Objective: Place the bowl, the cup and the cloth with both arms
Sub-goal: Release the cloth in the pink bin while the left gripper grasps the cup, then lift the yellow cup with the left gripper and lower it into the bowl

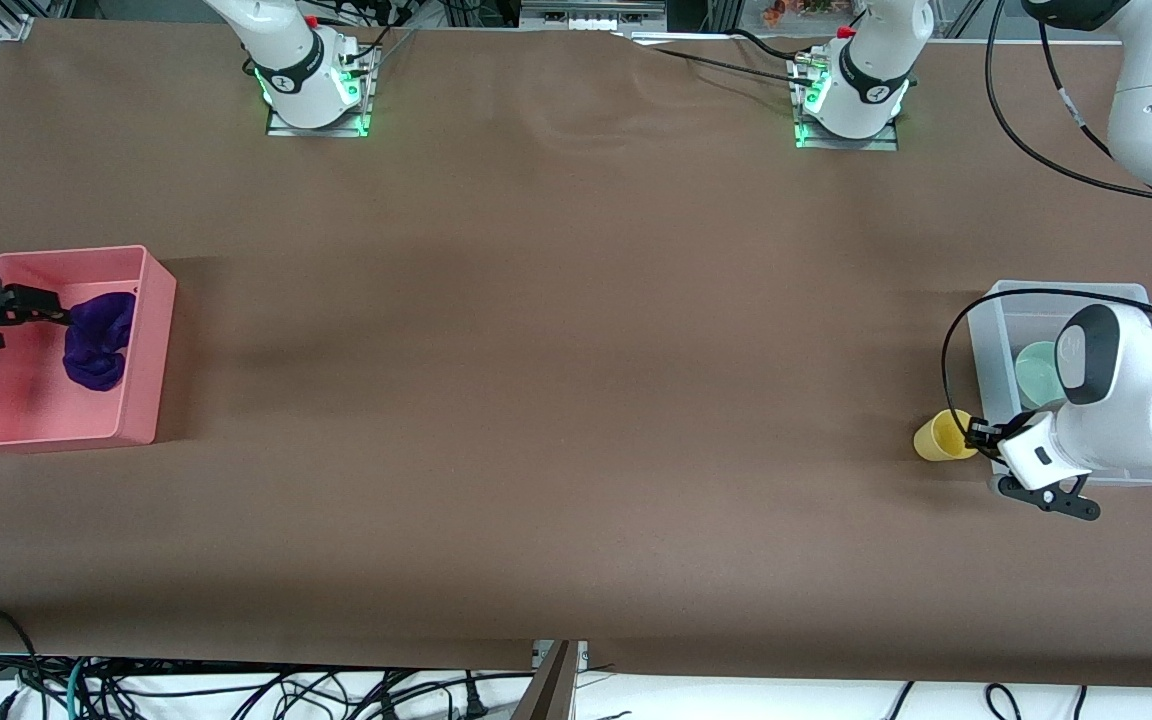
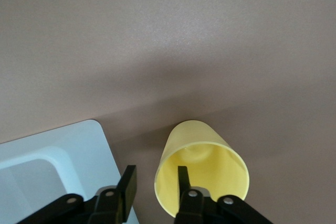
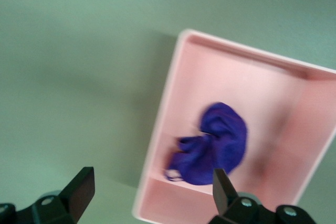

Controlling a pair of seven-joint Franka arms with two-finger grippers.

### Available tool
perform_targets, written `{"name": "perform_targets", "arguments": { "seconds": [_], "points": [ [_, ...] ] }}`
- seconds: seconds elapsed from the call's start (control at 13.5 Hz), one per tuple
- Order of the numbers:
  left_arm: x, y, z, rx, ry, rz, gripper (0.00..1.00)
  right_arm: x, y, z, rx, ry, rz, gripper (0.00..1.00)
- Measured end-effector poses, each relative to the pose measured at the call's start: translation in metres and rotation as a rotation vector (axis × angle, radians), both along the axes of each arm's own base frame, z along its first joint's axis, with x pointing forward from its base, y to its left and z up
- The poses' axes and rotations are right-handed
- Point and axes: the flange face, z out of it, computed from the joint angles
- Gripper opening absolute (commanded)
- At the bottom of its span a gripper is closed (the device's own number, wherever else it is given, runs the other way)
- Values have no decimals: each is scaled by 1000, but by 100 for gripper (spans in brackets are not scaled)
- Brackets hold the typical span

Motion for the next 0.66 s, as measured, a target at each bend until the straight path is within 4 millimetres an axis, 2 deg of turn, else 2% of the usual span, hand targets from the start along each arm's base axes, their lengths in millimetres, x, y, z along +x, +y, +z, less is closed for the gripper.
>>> {"name": "perform_targets", "arguments": {
  "seconds": [0.15, 0.22, 0.3, 0.37, 0.52, 0.66],
  "points": [
    [-1, 0, -3, 0, 5, -1, 41, 3, 52, 21, -3, -7, -68, 99],
    [-2, -1, -6, -2, 12, -2, 36, 2, 78, 33, -10, -8, -121, 99],
    [-4, -1, -12, -4, 22, -2, 13, 0, 101, 45, -21, -15, -168, 99],
    [-6, -2, -19, -7, 34, -3, 0, -3, 123, 57, -29, -20, -192, 99],
    [-8, -3, -31, -14, 46, -4, 0, -12, 157, 87, -29, -43, -179, 99],
    [-7, -3, -33, -15, 45, -5, 0, -24, 178, 120, -33, -62, -151, 99]
  ]
}}
